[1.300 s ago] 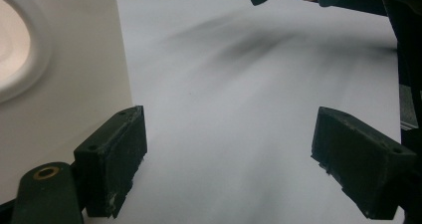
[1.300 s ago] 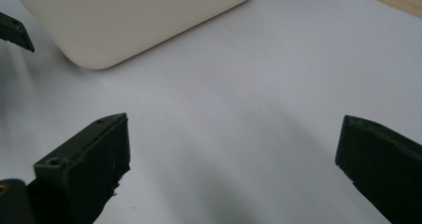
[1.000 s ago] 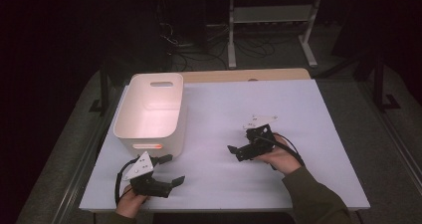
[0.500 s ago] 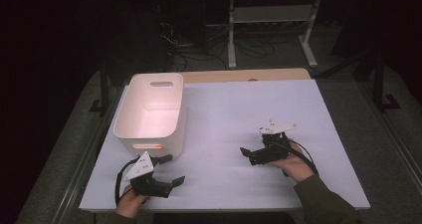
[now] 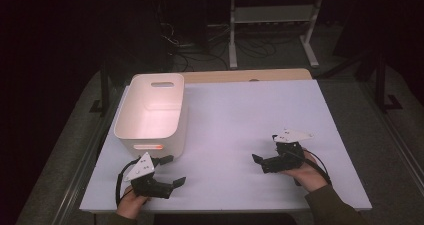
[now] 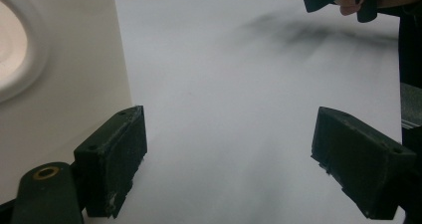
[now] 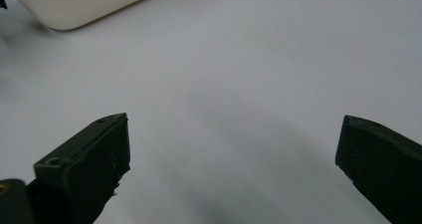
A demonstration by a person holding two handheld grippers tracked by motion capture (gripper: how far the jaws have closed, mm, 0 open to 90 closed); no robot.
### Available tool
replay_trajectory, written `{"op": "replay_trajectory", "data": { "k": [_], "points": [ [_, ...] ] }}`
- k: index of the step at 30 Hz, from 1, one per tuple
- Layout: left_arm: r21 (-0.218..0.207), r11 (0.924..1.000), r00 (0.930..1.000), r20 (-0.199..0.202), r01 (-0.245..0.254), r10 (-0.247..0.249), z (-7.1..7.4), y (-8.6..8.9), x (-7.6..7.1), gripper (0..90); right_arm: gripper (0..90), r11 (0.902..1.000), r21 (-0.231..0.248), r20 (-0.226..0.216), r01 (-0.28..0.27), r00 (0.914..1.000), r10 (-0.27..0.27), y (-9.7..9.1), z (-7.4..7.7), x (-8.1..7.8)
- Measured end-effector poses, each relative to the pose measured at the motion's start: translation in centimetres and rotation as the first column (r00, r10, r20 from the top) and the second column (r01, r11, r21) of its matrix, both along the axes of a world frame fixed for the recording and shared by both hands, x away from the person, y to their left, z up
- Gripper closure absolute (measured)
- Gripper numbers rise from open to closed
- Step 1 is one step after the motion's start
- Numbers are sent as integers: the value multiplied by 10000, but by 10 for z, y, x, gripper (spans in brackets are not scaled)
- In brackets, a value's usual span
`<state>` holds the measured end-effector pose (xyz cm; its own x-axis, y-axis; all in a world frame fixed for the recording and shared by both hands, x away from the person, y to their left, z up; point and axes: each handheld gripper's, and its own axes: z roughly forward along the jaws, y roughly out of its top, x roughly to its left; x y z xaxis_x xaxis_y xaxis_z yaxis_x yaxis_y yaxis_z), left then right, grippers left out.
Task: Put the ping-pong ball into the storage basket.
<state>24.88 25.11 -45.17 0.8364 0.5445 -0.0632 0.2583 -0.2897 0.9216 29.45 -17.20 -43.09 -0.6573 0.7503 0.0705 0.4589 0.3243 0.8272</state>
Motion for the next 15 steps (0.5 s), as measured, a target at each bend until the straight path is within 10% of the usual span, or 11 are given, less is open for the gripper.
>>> {"op": "replay_trajectory", "data": {
  "k": [15],
  "points": [
    [-31,10000,10000,25,-17,17,0,0,-1,141,4,9983,193,2,549,9985,-549,-23,-10,-18]
  ]
}}
